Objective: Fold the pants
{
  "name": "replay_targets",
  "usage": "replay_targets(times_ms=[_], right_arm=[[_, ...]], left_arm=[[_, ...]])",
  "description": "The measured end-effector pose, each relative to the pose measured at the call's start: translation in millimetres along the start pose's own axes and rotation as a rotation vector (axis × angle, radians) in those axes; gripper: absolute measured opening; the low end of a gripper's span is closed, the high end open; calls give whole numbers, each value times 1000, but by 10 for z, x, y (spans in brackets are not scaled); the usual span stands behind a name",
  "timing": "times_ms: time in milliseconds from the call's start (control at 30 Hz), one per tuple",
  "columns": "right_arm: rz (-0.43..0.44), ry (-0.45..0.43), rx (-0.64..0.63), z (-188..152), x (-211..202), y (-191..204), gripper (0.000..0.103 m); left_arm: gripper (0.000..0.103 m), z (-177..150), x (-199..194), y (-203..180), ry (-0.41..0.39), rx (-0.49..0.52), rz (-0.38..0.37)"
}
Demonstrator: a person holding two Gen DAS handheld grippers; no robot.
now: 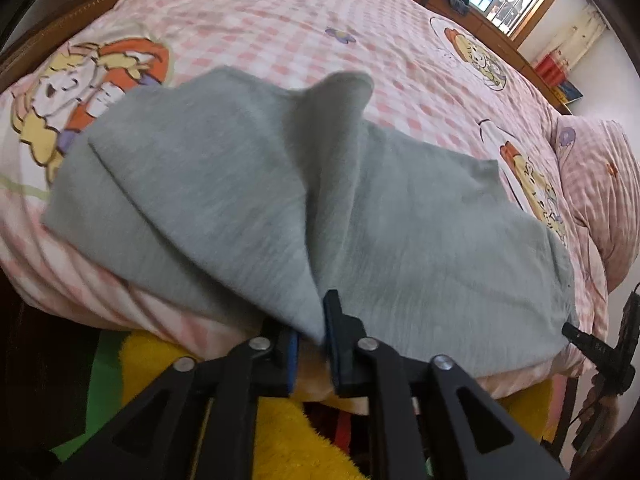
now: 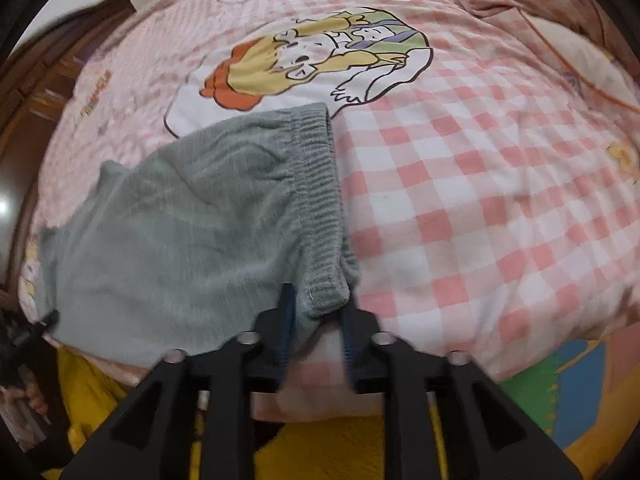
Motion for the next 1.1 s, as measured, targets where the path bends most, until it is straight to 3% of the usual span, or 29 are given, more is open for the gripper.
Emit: replay_targets(times_ms=[33,100,267,300,367,633,833,867,900,933,1033,1100], right_arm=[[-32,-8,-20,0,-61,1,34],[-55,-25,-40,11,-170,7,34],[-122,-117,-89,125,-512,178,35],[-125,-126,-94,148,-532,225,35],[-98,-138,-113,180,-548,409,35],[29,-32,-209,45,-19,1235,35],[-11,18,-237,-155,389,1463,37],[-23,6,-253,-179,395,1486,38],[-26,3,-258,-190,389,1497,39],[-27,4,-262,-193,384,1497,39],[-15,18,-251,-181,380,1474,39],[-13,22,-245,-179,373,1448,39]], left_arm=[[33,-1,-34,20,-4,2,10],[40,10,-175,103,-35,-2,49],[44,113,-438,443,-119,-42,116],[44,165,-446,553,-129,-59,160],[44,240,-432,689,-148,-91,178],[44,510,-82,1116,-144,-221,117],[43,657,61,1137,-164,-210,144],[39,676,76,1128,-168,-210,148],[15,692,78,1124,-174,-207,147],[5,707,77,1122,-180,-205,140],[4,716,-80,1150,-246,-235,97],[4,671,-271,1227,-300,-247,155]])
Point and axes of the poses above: each gripper's, at about its wrist camera, not at the fingertips, and x roughly the way its jaws point, y to its left, z to its top, the point moved 4 cm from there along x, roughly the way its jaws point, and after that the axes turned 6 degrees about x, right-handed, at the moved point
